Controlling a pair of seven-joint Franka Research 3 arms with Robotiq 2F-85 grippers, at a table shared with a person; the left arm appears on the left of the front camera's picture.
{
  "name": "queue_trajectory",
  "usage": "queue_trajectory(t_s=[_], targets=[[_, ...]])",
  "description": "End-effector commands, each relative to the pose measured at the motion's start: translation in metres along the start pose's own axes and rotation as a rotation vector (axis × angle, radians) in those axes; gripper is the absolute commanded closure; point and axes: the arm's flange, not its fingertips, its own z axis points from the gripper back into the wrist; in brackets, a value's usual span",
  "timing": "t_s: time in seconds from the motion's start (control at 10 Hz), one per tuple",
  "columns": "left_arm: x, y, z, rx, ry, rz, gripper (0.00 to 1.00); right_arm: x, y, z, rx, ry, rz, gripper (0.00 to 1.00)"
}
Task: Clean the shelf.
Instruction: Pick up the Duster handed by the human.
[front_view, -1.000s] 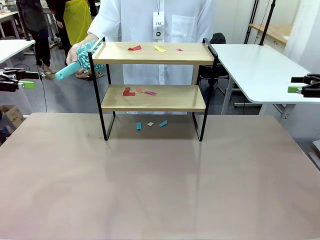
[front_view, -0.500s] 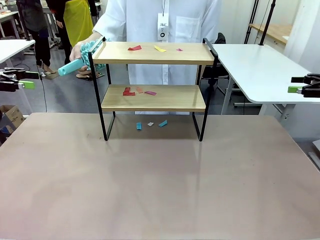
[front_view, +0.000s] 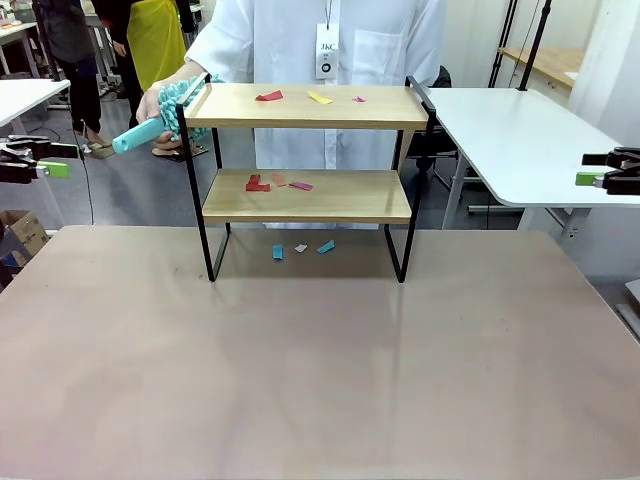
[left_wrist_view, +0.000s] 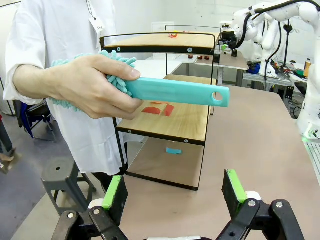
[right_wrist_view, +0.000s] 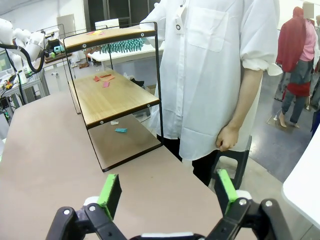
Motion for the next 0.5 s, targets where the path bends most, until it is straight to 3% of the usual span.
queue_trajectory(t_s=[0.0, 0.4], targets=[[0.032, -0.005, 0.007, 0.036, 0.050, 0.021, 0.00, 0.002, 0.000, -0.002, -0.008, -0.003, 0.003, 0.00], [0.140, -0.029, 0.018, 0.182, 0.232, 0.211, 0.00, 0.002, 0.000, -0.002, -0.008, -0.003, 0.003, 0.00]])
